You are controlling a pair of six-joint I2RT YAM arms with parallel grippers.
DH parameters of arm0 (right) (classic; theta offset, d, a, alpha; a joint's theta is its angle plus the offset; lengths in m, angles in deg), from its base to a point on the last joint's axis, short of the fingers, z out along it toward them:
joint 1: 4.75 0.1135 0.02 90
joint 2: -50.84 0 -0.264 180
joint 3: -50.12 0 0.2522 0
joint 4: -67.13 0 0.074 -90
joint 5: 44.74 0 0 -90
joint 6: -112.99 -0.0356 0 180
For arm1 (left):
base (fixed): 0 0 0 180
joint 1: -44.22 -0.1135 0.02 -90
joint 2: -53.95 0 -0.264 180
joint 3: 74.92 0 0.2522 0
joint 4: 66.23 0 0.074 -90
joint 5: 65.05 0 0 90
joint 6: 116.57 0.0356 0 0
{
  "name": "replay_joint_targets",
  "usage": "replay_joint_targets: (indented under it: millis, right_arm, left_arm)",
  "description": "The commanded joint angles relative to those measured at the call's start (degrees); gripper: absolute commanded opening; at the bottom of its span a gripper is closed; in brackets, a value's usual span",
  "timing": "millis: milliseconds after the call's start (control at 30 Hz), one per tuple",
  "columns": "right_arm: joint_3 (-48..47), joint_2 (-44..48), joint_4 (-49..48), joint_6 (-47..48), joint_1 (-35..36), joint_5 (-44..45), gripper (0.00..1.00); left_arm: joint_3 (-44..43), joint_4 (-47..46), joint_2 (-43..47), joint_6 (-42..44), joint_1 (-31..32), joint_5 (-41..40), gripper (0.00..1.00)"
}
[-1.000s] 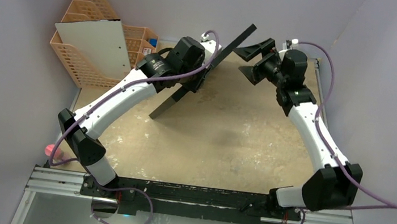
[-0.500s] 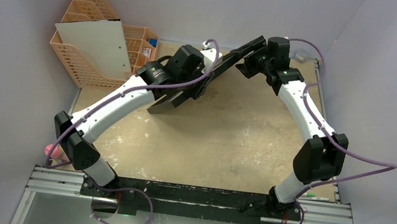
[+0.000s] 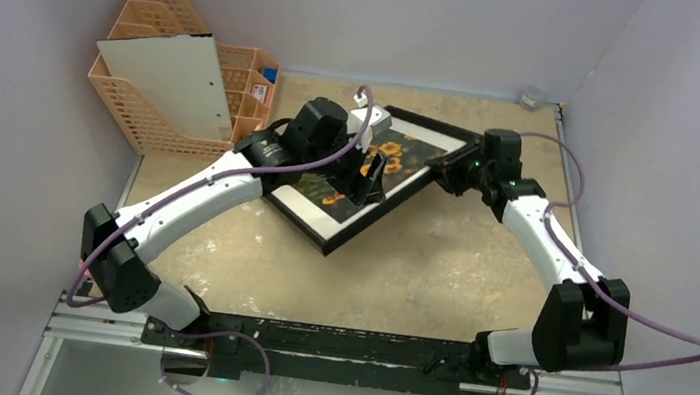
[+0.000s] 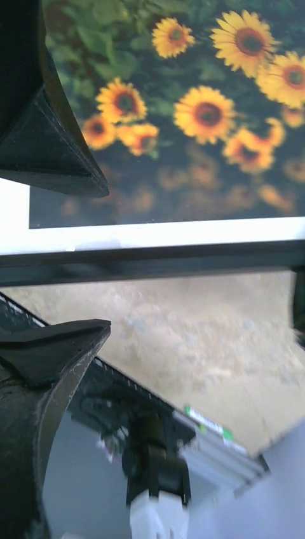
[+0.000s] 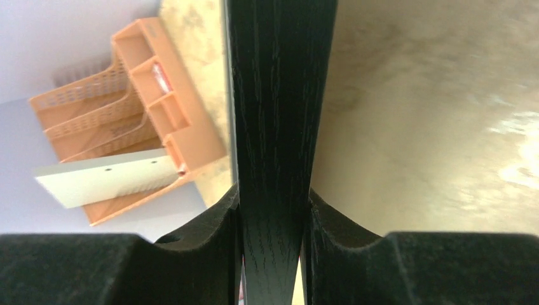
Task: Put the photo into the frame
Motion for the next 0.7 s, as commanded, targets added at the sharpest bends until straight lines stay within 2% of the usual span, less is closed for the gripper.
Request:
replay_joint_targets:
  millis: [0,100,267,433,567,667]
  right_arm:
    - [11.28,6.39,-11.77,8.84,-3.70,-6.01,0.15]
    - [20.76,9.96,-19.37,13.97,-5.68,-8.64,0.16]
    - [31.24,12.73,-28.39,19.72,-7.70,-11.09,0.19]
    - [37.27,10.94,-36.30,21.15,-8.55,-13.08,0.21]
    - [39.27,9.12,-38.80,22.03,-8.67,-14.05,0.23]
    - [40.19,8.86,-38.63,22.03,-8.75,-14.02,0.28]
  left_arm:
    - [4.31,-15.32,7.87,-9.25,-0.20,9.39,0.73]
    - [7.07,-19.43,9.86,-12.09,-0.25,6.92,0.74]
    - [8.61,-18.33,9.51,-14.27,-0.28,1.68,0.75]
    - [11.50,-16.88,7.96,-16.44,-0.34,-3.00,0.75]
    - [12.14,-13.33,6.18,-16.31,-0.43,-5.99,0.75]
    - [12.87,-11.42,5.74,-16.55,-1.24,-8.22,0.75]
